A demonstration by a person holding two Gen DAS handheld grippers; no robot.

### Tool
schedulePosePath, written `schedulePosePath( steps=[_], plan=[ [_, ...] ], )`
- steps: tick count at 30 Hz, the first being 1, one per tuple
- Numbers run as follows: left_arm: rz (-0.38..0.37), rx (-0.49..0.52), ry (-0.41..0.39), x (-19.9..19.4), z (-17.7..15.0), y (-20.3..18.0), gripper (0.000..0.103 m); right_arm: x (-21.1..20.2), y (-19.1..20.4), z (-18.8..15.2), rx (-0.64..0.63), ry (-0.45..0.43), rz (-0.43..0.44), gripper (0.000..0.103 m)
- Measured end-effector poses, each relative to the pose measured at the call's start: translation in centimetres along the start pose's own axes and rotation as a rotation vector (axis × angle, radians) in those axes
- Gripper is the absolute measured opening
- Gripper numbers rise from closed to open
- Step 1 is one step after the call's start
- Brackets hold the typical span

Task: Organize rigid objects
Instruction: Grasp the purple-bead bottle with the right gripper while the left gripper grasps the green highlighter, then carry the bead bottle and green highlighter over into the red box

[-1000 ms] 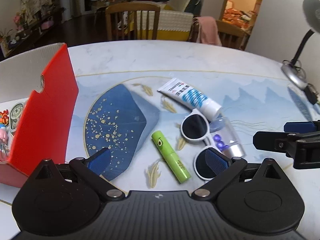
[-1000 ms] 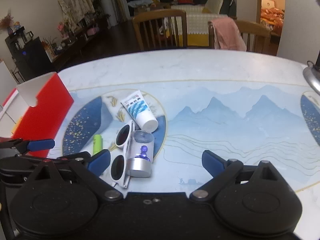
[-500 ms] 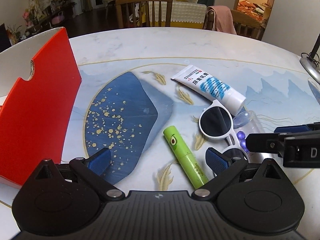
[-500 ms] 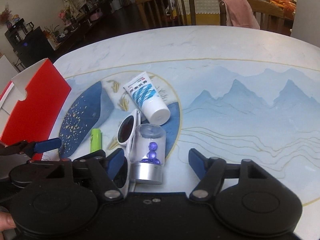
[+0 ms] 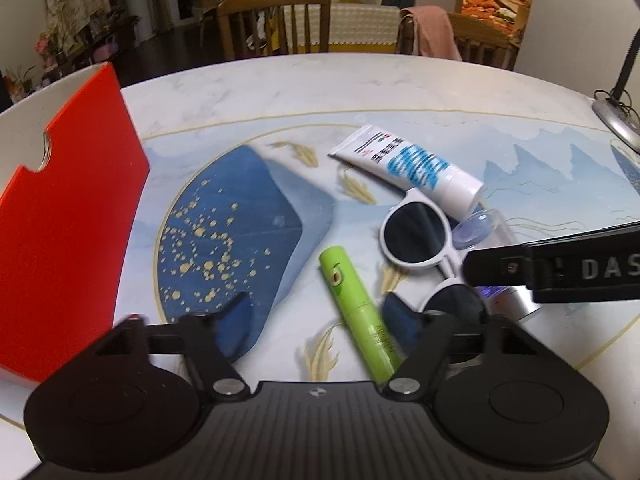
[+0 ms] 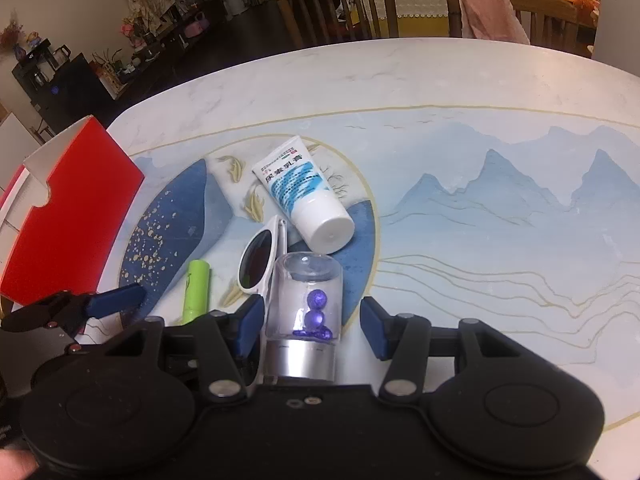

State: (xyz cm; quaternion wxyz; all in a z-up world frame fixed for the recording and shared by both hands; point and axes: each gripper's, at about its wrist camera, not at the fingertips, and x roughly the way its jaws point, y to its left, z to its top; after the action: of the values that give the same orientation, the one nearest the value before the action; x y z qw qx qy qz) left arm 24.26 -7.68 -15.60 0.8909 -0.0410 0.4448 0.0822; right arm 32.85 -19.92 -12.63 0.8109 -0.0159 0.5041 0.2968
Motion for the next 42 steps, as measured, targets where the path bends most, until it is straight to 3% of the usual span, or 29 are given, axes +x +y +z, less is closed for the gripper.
schedulePosePath(
  steps=[5,9,29,42],
  plan=[
    [-0.025,-0.012,-0.004,-0.2,0.3,0.3,0.030,0.0,-0.1,0.1,0.017,0.002,0.033,0.040],
    [-0.038,-0.010,0.001,-0.3,0.3,0.5,0.017,-0.2,0.0,0.0,0.014,-0.002,0.034,0.040],
    [-0.130,-0.056,-0.014,-4.1,-0.9,2.8,0.016,-5.7,-0.2,-2.1,0.045,-0.049,0.019,0.040],
    [-0.188,-0.080,-0.052,-9.3,0.0,5.3,0.016,-9.8,4.1,-2.6,0.026,-0.057,0.040,0.040]
  ],
)
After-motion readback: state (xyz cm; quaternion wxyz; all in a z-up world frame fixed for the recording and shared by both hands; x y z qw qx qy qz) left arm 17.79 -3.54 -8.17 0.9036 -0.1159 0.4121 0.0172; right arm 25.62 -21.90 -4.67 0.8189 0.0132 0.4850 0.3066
